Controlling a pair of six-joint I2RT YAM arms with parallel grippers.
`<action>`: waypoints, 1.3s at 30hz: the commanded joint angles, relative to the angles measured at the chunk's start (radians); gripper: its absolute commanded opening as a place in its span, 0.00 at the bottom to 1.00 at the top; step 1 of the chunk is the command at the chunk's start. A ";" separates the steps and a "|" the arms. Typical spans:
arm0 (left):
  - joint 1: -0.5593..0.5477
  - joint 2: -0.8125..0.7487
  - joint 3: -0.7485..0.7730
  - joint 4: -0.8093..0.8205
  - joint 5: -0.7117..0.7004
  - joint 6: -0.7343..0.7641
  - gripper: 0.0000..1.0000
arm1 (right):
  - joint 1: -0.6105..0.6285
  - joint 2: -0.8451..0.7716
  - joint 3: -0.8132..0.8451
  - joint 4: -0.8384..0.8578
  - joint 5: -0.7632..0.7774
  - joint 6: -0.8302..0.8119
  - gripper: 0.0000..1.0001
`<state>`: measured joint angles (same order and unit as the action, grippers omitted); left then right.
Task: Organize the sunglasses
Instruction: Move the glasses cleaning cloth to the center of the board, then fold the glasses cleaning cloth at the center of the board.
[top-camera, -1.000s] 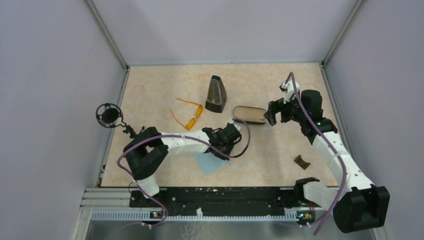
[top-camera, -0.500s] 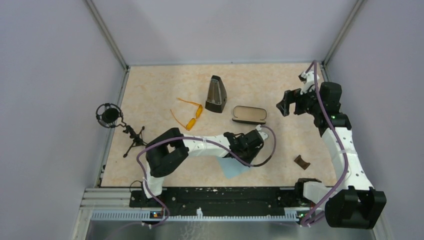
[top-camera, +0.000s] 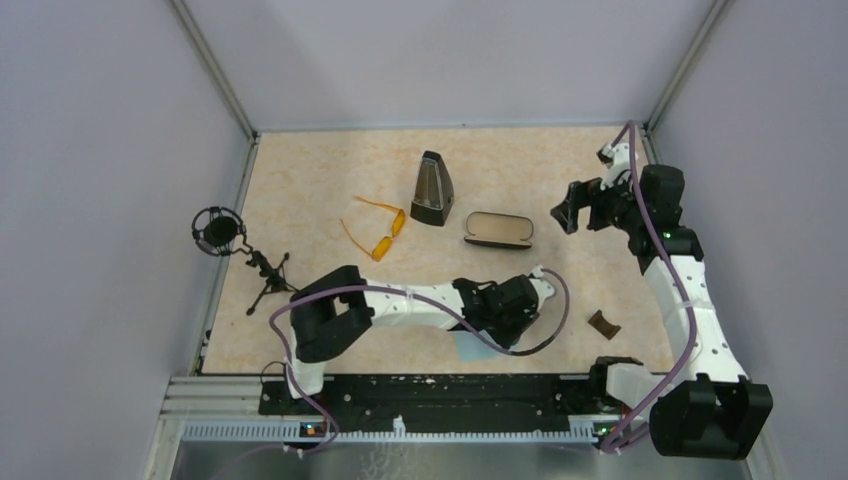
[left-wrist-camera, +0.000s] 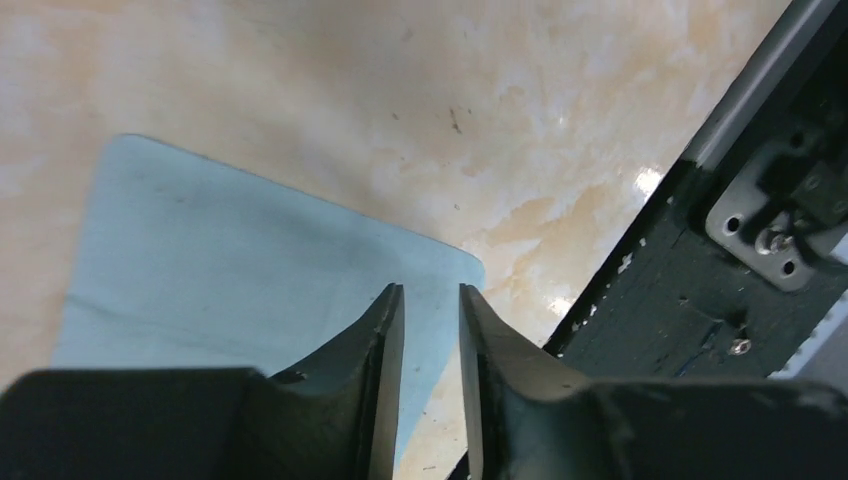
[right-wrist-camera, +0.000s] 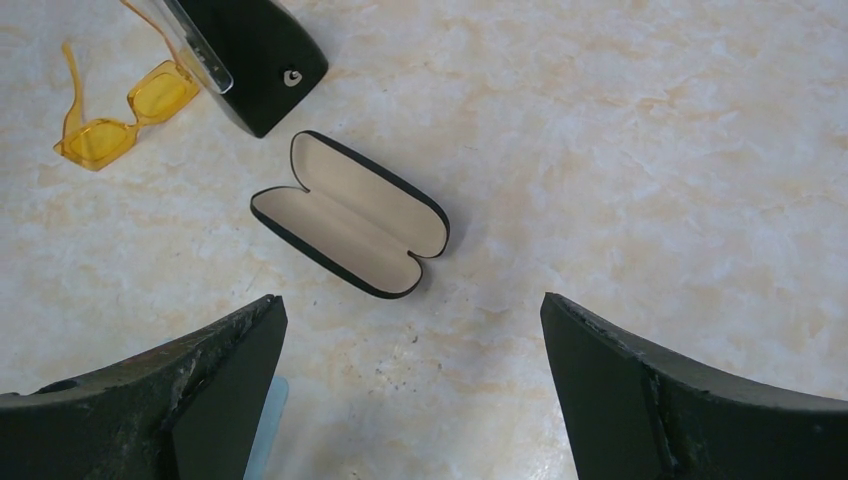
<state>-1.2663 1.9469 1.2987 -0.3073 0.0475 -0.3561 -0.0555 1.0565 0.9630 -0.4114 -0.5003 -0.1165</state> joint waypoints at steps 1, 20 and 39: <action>0.005 -0.212 -0.047 0.118 -0.157 0.026 0.38 | -0.009 -0.027 -0.012 0.045 -0.029 0.020 0.99; 0.308 -0.574 -0.505 0.164 -0.170 -0.202 0.96 | 0.224 0.139 -0.098 -0.170 -0.167 -0.362 0.60; 0.380 -0.702 -0.692 0.255 -0.147 -0.264 0.81 | 0.500 0.546 -0.060 -0.107 0.009 -0.303 0.56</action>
<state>-0.8879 1.2907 0.6270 -0.1387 -0.1192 -0.6056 0.4267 1.5742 0.8581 -0.5602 -0.5182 -0.4393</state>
